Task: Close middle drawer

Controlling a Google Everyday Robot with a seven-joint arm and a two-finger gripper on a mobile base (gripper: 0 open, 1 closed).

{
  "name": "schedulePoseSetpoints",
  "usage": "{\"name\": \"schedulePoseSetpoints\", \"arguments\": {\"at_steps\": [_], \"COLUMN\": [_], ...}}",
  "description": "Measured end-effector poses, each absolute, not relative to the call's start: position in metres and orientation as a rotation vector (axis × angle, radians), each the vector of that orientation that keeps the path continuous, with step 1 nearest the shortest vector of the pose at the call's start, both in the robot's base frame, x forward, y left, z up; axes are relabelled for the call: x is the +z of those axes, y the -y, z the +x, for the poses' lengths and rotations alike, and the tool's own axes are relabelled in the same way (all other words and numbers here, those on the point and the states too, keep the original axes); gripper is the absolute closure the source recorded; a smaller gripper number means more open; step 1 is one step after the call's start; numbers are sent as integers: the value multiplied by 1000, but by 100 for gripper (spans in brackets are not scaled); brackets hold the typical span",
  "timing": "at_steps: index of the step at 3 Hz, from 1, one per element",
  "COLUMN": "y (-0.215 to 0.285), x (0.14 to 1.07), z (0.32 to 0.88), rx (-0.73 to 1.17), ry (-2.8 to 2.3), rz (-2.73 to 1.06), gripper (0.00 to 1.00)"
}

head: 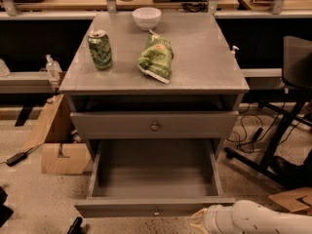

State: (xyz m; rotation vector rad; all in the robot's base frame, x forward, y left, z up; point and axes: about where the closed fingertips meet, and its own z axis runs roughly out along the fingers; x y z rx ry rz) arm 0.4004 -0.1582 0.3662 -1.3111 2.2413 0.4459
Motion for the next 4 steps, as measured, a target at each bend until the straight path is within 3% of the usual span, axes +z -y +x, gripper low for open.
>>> {"name": "schedulePoseSetpoints", "arguments": {"at_steps": [1,3,4], "y": [153,152,146], "x": [368,371,383], "z": [436,455,524], "rx": [431,416,358], "ry": [-2206,-2190,-2139], "rz": [-1322,-1330,-1346], "gripper": [100,100,100]}}
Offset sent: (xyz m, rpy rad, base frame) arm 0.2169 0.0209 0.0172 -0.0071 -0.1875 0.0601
